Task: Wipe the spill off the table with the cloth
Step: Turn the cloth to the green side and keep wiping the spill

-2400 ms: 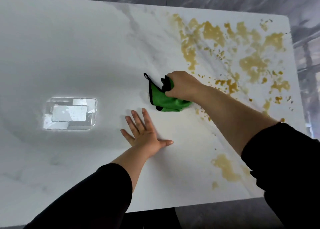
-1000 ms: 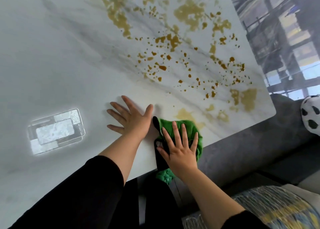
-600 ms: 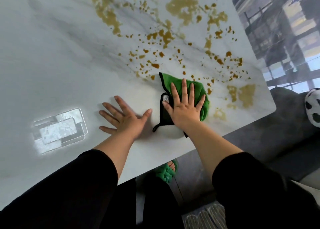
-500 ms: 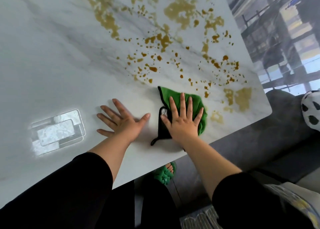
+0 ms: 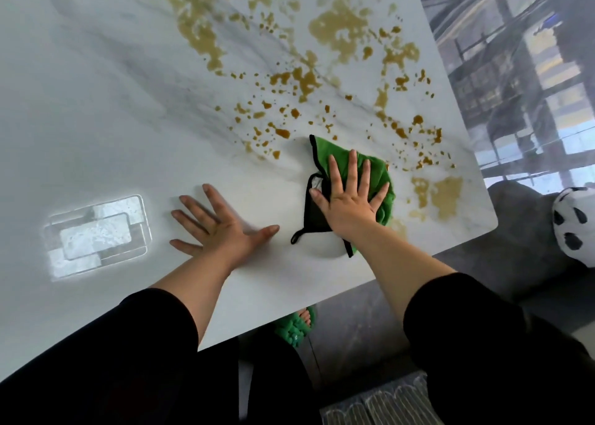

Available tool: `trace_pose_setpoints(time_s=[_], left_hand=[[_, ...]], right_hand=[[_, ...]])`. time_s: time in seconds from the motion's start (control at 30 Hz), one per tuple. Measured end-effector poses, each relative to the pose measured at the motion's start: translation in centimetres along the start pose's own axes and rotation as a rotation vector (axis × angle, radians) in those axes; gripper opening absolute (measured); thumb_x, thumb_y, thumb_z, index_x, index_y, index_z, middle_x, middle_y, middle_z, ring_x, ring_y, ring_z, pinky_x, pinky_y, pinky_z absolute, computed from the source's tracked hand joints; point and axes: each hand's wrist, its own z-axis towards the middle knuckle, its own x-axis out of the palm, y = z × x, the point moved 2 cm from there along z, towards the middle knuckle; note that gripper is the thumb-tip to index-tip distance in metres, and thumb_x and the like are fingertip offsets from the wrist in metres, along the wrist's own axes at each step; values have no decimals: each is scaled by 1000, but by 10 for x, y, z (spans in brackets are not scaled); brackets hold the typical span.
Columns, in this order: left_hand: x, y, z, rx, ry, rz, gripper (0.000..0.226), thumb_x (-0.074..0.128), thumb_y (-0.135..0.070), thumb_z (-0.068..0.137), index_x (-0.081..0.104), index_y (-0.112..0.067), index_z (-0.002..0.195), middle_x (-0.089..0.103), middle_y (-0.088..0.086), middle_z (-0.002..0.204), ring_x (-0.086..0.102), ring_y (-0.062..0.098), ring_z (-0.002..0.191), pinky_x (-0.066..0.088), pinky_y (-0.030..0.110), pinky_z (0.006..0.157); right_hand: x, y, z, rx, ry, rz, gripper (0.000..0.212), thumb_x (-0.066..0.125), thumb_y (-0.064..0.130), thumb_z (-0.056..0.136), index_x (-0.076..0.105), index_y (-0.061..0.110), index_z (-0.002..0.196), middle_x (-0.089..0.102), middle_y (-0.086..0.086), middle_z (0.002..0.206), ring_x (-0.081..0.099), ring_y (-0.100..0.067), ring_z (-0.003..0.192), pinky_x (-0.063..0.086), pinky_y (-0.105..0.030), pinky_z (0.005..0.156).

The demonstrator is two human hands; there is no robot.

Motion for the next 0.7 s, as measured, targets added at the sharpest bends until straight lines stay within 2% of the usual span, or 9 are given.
trace_pose_setpoints(time_s=[0.13, 0.3, 0.47, 0.6, 0.7], left_hand=[[-1, 3, -2, 17, 21, 13, 155, 65, -91, 41, -53, -37, 125, -54, 9, 141, -49, 31, 131, -19, 69, 102], [-7, -1, -4, -25, 69, 44, 154, 66, -90, 44, -55, -35, 120, -55, 12, 140, -47, 34, 132, -16, 70, 103], [-6, -3, -1, -70, 63, 58, 156, 66, -90, 41, -58, -34, 117, -60, 11, 135, -50, 34, 129, -17, 70, 102], [-3, -7, 0, -100, 42, 37, 160, 69, -89, 34, -56, -34, 118, -70, 6, 119, -59, 30, 116, -25, 68, 96], [-6, -7, -4, -118, 51, 39, 158, 68, -89, 40, -59, -32, 116, -61, 11, 133, -53, 34, 126, -20, 70, 101]], right_hand=[[21, -15, -36, -102, 57, -41, 72, -7, 83, 75, -42, 50, 129, -52, 12, 140, -43, -20, 134, -30, -58, 100], [54, -36, -92, -108, 184, -132, 72, -14, 82, 73, -45, 47, 128, -55, 11, 137, -51, -20, 127, -23, -63, 104], [17, 8, -27, -84, 82, -100, 71, -5, 80, 77, -50, 46, 119, -62, 9, 128, -48, -25, 129, -24, -65, 102], [-11, 44, 16, -142, 38, -101, 71, 3, 78, 84, -39, 44, 130, -52, 7, 140, -38, -27, 137, -21, -65, 103], [-9, 37, 6, -192, 63, -139, 72, 3, 76, 85, -37, 42, 134, -49, 5, 143, -37, -26, 138, -20, -63, 105]])
